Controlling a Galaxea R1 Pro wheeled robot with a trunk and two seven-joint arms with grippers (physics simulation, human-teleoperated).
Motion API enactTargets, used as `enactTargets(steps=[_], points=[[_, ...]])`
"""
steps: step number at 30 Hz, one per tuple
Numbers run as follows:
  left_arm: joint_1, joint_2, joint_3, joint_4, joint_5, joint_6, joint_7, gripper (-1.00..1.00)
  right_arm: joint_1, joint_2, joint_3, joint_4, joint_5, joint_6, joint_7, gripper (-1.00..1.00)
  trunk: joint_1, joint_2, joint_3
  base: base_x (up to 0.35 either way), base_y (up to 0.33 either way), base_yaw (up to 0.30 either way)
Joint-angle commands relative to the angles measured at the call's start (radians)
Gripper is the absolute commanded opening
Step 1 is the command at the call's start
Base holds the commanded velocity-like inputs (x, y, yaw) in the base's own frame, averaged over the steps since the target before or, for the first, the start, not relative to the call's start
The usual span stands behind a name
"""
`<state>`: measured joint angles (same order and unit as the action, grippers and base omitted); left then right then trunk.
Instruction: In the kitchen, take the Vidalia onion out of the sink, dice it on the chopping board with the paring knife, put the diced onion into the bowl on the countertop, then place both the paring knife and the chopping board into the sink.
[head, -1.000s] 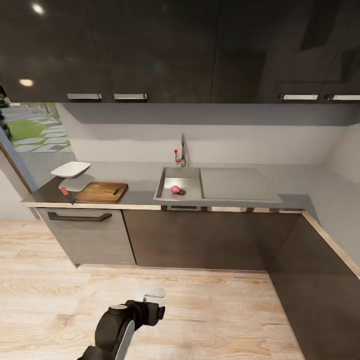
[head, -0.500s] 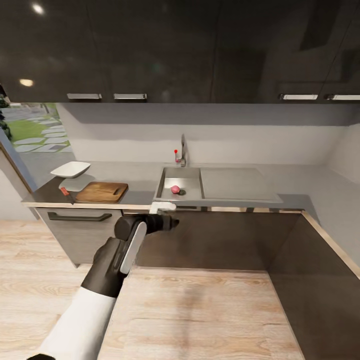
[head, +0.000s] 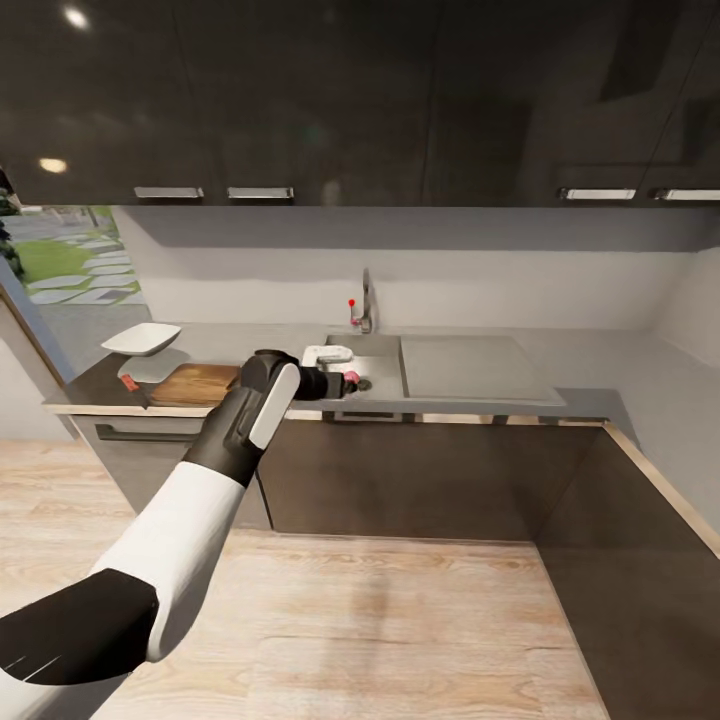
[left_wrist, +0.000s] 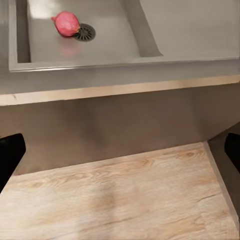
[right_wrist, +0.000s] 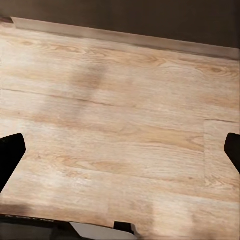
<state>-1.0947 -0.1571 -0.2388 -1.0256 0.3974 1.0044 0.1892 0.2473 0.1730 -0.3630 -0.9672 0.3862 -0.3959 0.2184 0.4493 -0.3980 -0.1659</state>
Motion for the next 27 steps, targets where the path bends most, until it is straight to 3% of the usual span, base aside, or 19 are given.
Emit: enactTargets(steps=[1, 8, 12, 27], points=[[-0.003, 0.009, -0.006, -0.028, 0.011, 0.004, 0.012, 1.0, 0.0, 0.002, -0.005, -0.001, 0.005, -0.003, 0.008, 1.0, 0.001, -0.002, -0.002, 0.0, 0.0, 0.0], [-0.005, 0.022, -0.099, -0.105, 0.008, 0.005, 0.014, 1.0, 0.0, 0.002, -0.006, -0.001, 0.004, -0.003, 0.009, 1.0, 0.001, -0.002, -0.002, 0.001, 0.0, 0.0], [-0.005, 0.023, -0.122, -0.11, 0.006, 0.005, 0.016, 1.0, 0.0, 0.002, -0.008, -0.001, 0.002, -0.003, 0.011, 1.0, 0.001, -0.002, -0.002, 0.076, -0.05, 0.0], [-0.004, 0.048, -0.126, -0.095, 0.004, 0.003, 0.019, 1.0, 0.0, 0.002, -0.01, -0.001, 0.001, -0.001, 0.015, 1.0, 0.001, -0.002, -0.002, 0.26, -0.172, 0.0]])
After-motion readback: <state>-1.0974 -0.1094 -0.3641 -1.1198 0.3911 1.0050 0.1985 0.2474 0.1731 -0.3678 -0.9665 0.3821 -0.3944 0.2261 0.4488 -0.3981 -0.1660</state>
